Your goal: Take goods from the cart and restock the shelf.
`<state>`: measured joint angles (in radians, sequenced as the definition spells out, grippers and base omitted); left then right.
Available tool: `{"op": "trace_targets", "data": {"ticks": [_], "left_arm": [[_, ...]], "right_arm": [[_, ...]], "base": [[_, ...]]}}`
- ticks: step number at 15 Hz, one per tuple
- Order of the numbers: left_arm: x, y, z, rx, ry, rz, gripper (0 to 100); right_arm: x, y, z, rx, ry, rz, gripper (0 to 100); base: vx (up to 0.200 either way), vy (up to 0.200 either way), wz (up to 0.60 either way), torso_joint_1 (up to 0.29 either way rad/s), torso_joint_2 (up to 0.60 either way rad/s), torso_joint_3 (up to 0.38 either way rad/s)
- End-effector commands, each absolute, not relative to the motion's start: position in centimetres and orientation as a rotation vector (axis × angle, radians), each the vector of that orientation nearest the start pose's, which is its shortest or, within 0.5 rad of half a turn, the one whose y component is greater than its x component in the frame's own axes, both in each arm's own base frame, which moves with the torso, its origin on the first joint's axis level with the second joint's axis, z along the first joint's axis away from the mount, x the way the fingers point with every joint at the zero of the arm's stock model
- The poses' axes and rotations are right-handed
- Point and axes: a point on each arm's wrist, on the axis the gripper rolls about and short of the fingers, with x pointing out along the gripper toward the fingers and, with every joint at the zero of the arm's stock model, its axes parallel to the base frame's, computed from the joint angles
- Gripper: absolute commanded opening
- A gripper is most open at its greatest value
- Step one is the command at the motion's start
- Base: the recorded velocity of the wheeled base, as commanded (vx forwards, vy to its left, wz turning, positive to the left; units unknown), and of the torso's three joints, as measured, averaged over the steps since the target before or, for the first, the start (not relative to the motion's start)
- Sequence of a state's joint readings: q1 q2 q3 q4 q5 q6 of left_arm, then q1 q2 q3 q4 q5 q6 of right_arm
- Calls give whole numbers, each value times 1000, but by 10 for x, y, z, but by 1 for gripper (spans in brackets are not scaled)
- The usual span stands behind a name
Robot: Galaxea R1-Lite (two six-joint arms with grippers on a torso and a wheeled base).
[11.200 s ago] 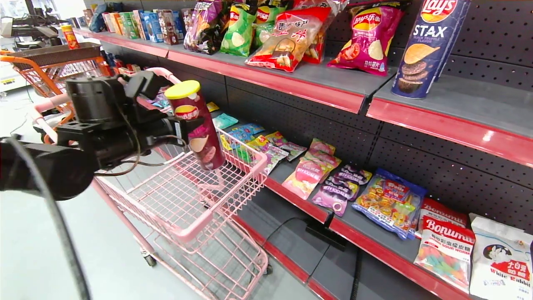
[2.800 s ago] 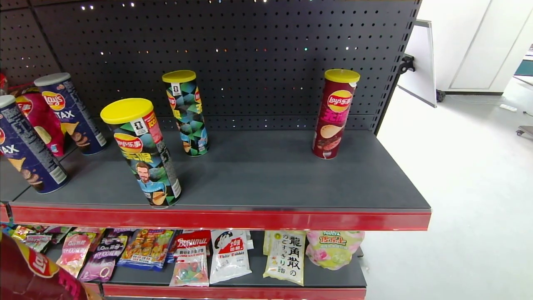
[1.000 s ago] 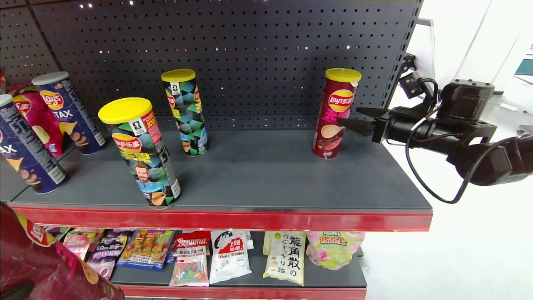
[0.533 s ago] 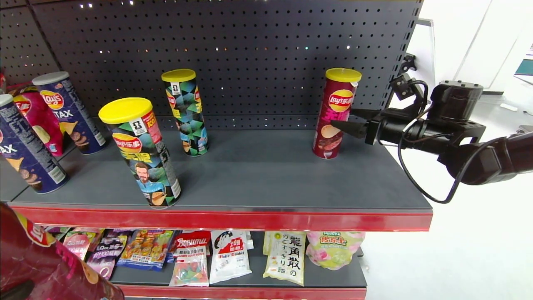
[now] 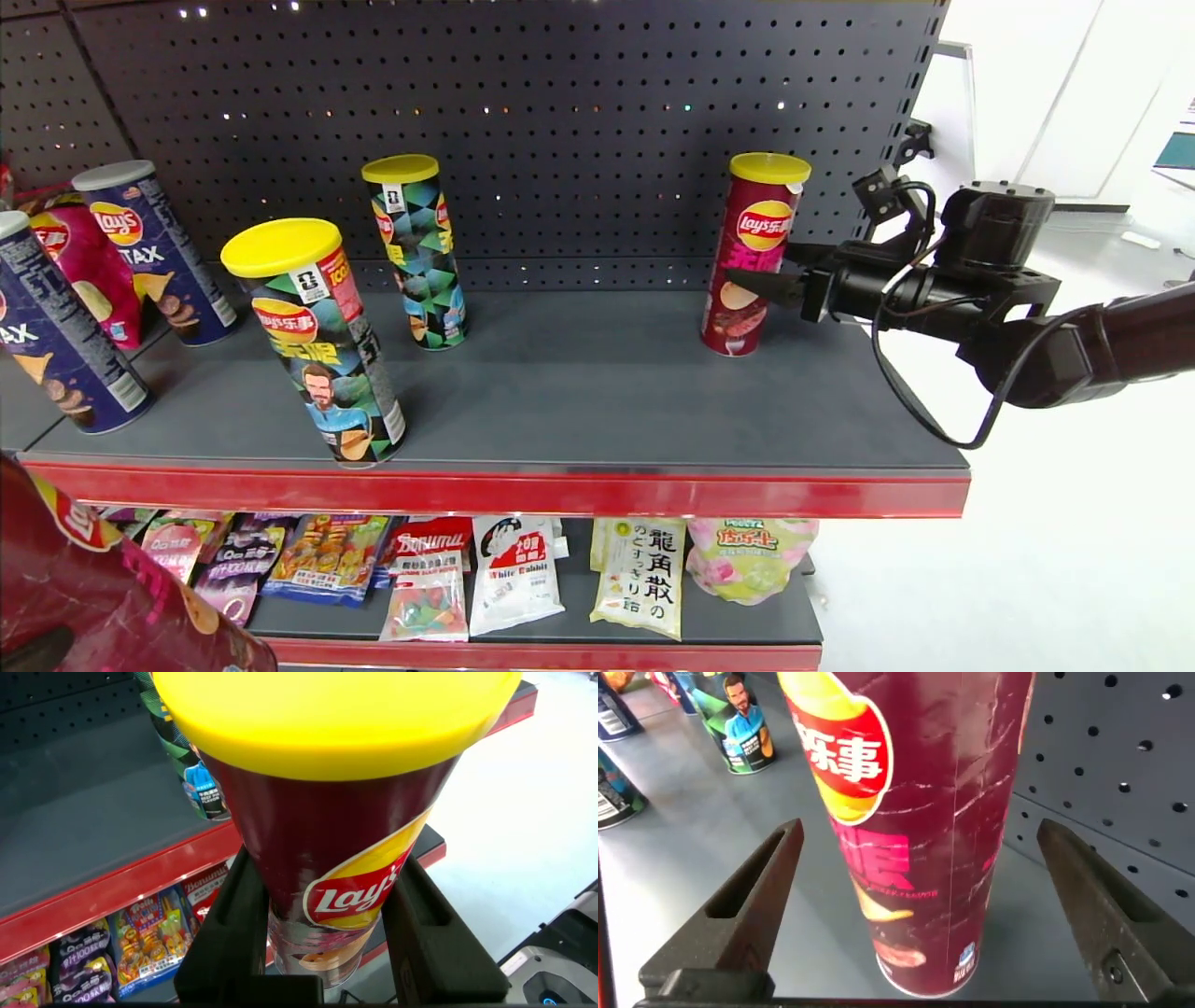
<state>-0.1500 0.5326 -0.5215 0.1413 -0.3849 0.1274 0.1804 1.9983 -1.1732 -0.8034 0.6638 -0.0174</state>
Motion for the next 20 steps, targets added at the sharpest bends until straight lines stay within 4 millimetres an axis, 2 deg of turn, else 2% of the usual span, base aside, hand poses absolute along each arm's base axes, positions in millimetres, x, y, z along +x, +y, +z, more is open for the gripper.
{"op": "trace_targets", "data": {"ticks": [1,3,4,9,13,16,19,20], "left_arm": [[15,-11,211,106,117,-543,0],[15,-11,211,106,115,-543,0],[15,-11,210,106,117,-545,0],[14,-11,210,106,117,-542,0],[14,-11,210,107,114,-538,0],[14,-11,210,107,117,-537,0],[14,-11,210,107,117,-535,0],[14,-11,210,107,117,-535,0]], "right_arm": [[393,86,191,-15,11,845,100],[394,86,191,-19,8,845,100],[394,86,191,-29,4,845,0],[393,90,188,-39,8,855,0],[376,87,199,-59,-9,853,0],[336,79,205,-73,7,851,0],[310,74,215,-85,-12,841,0],[309,73,215,-87,-14,841,0]], "base": [[0,0,0,0,0,0],[0,0,0,0,0,0],[0,0,0,0,0,0],[0,0,0,0,0,0],[0,0,0,0,0,0],[0,0,0,0,0,0],[0,0,0,0,0,0],[0,0,0,0,0,0]]}}
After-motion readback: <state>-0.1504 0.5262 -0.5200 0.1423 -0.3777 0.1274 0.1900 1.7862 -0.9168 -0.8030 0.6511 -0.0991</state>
